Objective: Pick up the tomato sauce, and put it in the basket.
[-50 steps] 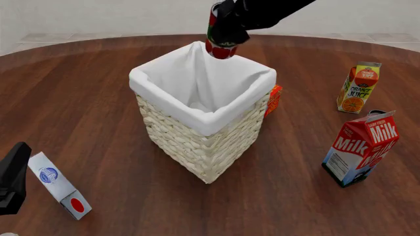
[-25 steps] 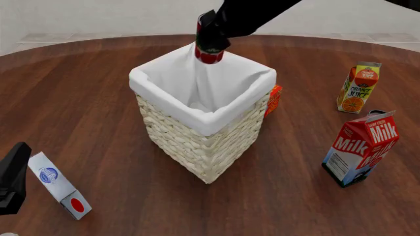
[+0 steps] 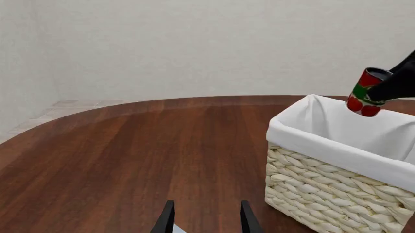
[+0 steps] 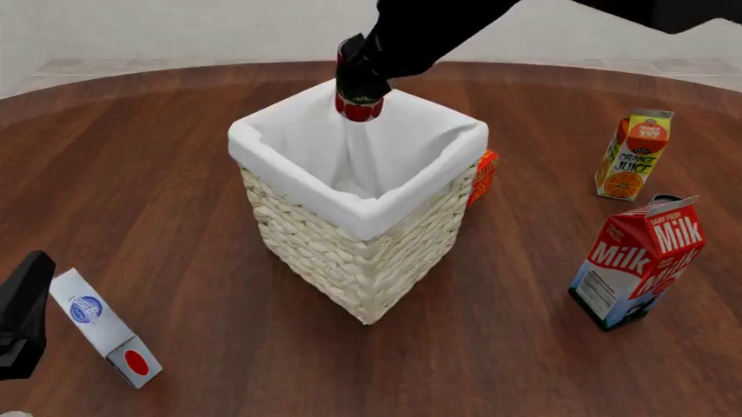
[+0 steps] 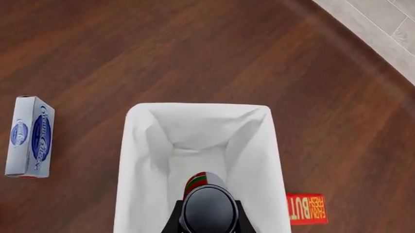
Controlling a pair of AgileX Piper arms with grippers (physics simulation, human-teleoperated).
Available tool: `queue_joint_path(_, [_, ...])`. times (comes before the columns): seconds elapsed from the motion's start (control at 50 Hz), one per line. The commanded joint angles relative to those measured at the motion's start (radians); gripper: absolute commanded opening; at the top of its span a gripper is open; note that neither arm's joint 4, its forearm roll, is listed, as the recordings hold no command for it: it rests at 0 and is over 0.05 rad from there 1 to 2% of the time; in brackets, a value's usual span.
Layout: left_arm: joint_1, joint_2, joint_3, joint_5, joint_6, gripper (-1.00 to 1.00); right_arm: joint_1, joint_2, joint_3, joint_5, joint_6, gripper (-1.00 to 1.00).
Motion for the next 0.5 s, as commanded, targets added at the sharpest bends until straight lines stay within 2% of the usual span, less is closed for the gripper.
queue_joint_path(0.02, [0.0,0.0,0.0,0.0,0.0,1.0,0.001,0.025,-0.006,-0.011,0.017,-1.0])
queue_joint_path(0.5, [0.0,0.0,0.0,0.0,0.0,1.0,0.002,0.074,0.031,-0.052,0.028,-1.0])
